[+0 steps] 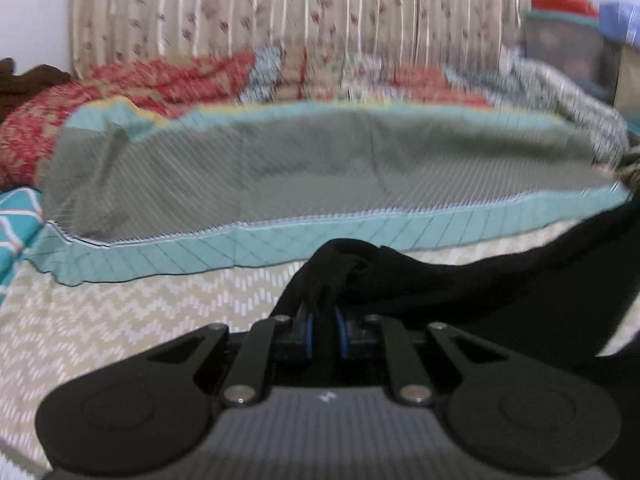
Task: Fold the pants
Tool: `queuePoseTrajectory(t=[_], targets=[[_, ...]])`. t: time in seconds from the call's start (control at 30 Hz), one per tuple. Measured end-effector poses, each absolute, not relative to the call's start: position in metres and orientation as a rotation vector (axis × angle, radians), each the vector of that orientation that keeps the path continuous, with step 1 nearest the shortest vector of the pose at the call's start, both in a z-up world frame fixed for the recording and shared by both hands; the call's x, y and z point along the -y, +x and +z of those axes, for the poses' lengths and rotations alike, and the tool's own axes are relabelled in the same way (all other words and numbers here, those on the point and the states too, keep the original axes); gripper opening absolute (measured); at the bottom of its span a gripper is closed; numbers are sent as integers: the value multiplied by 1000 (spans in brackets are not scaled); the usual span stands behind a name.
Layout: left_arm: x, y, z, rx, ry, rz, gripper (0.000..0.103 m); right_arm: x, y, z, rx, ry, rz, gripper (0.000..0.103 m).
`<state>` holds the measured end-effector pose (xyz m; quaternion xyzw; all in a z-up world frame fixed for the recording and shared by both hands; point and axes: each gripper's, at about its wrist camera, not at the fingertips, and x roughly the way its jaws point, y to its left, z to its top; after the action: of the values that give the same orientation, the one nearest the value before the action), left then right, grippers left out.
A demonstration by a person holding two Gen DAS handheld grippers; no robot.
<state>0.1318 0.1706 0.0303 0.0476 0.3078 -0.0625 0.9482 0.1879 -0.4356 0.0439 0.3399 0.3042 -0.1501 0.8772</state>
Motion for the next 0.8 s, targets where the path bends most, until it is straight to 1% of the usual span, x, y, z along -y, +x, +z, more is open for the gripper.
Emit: queuePoseTrajectory(t=[0.17,0.37,0.5,0.6,0.67,0.7,0.77,0.8], targets=[[-178,70,53,-565,38,-110,10,444,89,75,-495,756,-294,3],[-185,-17,67,-530,-28,-114,10,450,-40,78,-410,811,-309,3],[-185,-67,54,-576,-38,-116,11,454,-117,40,-441,863,-366,3],[-188,-91,32,-636,-117,-109,12,463,-151,6,-477,951,-444,3],[-184,-102,14,-686,-124,-98,21,466,-157,-17,-527,1000,-496,4],[-182,-105,6,-719,-113,-79,22,467,-156,-27,-565,1007,-517,7],[-184,-113,-4,-760,-129,-46,25,470,-153,-42,-623,1053,-589,11],[-189,-117,-3,-760,-168,-47,25,473,-155,-45,-615,1087,-607,17]])
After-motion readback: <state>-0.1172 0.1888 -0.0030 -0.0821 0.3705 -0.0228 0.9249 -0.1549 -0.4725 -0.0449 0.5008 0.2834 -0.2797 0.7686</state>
